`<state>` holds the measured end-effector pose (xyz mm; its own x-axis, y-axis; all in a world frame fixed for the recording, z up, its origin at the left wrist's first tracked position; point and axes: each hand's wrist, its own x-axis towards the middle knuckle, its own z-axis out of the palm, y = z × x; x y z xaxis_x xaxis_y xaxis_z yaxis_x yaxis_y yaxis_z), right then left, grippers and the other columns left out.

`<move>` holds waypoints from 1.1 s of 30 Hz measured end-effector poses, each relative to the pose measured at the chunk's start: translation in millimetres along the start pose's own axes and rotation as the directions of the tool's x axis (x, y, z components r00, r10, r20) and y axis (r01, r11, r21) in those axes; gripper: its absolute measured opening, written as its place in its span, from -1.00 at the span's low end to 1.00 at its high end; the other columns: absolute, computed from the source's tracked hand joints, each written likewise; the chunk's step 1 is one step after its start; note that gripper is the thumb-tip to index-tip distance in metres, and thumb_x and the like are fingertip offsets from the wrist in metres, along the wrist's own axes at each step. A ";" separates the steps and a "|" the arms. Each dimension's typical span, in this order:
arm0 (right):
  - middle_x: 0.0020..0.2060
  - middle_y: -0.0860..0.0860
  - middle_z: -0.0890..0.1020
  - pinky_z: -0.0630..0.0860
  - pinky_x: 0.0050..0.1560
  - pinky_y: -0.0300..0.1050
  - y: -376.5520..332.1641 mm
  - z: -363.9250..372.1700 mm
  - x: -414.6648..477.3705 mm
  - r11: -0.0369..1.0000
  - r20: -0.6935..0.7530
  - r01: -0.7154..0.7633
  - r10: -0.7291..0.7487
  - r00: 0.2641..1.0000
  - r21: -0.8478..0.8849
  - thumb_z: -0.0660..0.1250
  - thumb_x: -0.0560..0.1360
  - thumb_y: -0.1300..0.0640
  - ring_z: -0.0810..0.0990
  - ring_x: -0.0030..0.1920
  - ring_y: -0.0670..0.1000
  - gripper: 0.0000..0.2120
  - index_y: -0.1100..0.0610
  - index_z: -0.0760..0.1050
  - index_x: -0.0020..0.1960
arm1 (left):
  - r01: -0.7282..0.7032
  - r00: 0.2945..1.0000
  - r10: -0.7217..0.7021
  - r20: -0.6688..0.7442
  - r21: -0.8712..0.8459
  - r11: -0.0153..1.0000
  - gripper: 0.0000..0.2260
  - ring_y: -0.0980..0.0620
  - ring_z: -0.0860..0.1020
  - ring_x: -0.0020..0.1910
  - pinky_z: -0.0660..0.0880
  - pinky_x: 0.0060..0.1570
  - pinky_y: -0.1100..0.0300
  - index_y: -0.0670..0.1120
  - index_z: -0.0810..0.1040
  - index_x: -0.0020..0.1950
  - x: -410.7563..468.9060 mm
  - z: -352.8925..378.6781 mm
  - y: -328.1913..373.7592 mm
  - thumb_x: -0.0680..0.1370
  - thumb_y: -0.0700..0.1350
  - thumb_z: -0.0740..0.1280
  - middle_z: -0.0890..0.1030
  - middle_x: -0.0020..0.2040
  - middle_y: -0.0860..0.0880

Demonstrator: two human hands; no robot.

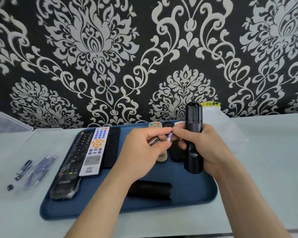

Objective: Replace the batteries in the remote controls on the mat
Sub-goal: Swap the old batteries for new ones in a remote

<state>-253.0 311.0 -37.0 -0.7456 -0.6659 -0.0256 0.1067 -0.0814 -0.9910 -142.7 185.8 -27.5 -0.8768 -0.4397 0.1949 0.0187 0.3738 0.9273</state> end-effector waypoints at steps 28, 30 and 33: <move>-0.46 0.15 0.54 0.45 -0.27 -0.03 1.3 35.4 -7.2 0.995 0.058 -0.093 0.092 0.994 0.027 0.01 0.65 -0.21 0.49 -0.41 0.09 -0.37 0.13 0.55 -0.38 | -0.316 0.893 0.361 -0.270 0.197 0.928 -0.75 0.25 0.53 -0.48 0.41 -0.43 0.53 -0.07 0.69 0.01 -4.5 13.5 17.9 0.41 -0.34 0.48 0.59 -0.09 0.24; -0.43 0.16 0.54 0.45 -0.21 0.04 3.0 36.6 -6.9 0.998 0.099 -0.061 0.061 0.993 -0.010 -0.01 0.65 -0.22 0.49 -0.39 0.10 -0.35 0.11 0.54 -0.39 | -0.280 0.910 0.303 -0.283 0.119 0.953 -0.74 0.22 0.50 -0.54 0.39 -0.50 0.50 -0.03 0.68 -0.02 -3.5 12.4 20.9 0.40 -0.34 0.48 0.61 -0.08 0.18; -0.44 0.15 0.53 0.43 -0.24 0.00 4.1 37.7 -7.2 0.999 0.132 -0.028 0.031 0.991 -0.018 -0.04 0.66 -0.20 0.47 -0.42 0.09 -0.37 0.06 0.59 -0.32 | -0.214 0.909 0.260 -0.324 0.171 0.962 -0.71 0.31 0.48 -0.37 0.37 -0.36 0.52 0.04 0.69 -0.07 -0.8 10.5 22.3 0.36 -0.32 0.52 0.57 -0.05 0.16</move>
<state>-222.4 287.5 -35.9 -0.6488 -0.7600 -0.0383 0.1161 -0.0492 -0.9920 -146.6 203.1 -10.3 -0.6365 -0.5675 0.5222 0.1233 0.5936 0.7953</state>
